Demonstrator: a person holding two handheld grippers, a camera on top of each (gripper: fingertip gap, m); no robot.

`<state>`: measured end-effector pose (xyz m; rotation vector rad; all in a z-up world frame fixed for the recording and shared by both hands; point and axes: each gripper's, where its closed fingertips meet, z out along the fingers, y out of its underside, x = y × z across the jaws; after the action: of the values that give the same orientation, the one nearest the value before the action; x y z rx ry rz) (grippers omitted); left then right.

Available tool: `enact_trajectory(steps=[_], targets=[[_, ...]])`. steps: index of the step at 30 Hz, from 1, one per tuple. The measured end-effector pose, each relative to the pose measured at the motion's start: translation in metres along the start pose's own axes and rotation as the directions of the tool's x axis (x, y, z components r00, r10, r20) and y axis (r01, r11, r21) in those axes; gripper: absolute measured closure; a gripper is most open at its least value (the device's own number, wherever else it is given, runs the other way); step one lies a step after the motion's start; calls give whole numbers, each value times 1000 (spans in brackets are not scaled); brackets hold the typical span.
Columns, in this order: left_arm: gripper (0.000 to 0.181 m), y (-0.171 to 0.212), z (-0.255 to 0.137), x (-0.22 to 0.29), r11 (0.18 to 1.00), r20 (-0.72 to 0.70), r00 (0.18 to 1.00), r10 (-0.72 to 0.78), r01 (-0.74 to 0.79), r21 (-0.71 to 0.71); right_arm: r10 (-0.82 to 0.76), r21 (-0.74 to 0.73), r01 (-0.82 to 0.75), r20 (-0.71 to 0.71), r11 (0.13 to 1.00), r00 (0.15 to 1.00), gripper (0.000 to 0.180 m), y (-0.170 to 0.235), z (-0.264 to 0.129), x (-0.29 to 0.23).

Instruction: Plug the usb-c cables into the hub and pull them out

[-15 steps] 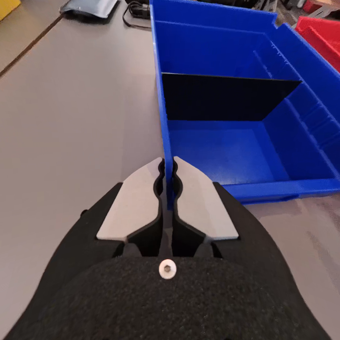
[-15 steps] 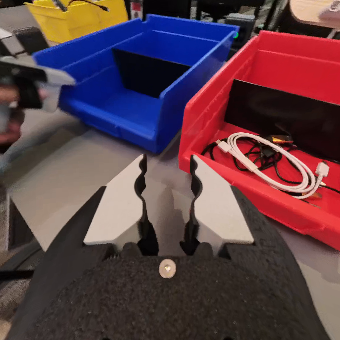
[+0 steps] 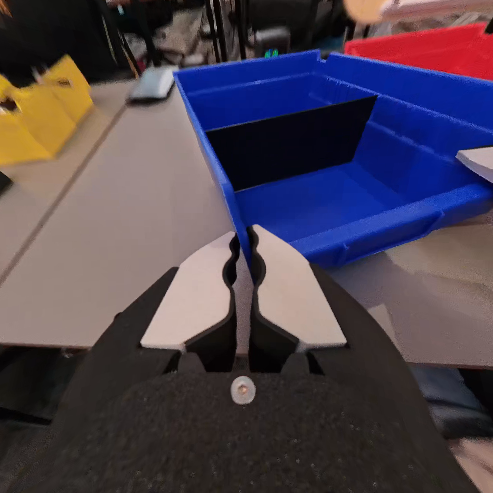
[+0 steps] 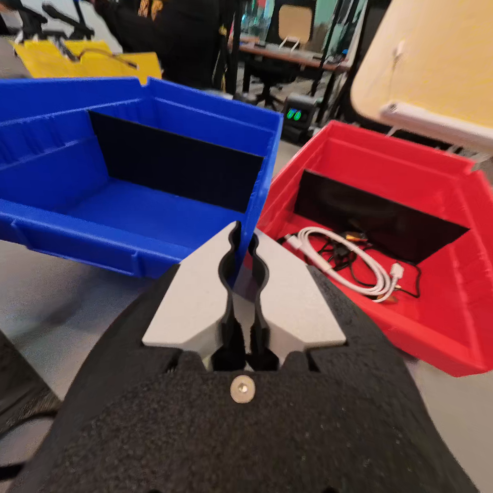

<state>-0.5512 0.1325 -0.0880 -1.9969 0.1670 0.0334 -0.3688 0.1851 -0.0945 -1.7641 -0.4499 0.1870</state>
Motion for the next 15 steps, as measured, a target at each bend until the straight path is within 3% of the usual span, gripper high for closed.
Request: enact_trajectory(steps=[4, 9, 15], targets=[[176, -55, -26, 17, 979, 58, 991, 118, -126, 161, 55, 127, -50, -35, 991, 998, 177, -42, -24, 24], [176, -141, -56, 57, 890, 103, 975, 199, -223, 397, 88, 316, -42, -133, 948, 987, 177, -108, -68, 78], [176, -223, -44, 161, 798, -51, 964, 261, -186, 574, 94, 436, 60, -323, 898, 942, 176, -161, -140, 186]])
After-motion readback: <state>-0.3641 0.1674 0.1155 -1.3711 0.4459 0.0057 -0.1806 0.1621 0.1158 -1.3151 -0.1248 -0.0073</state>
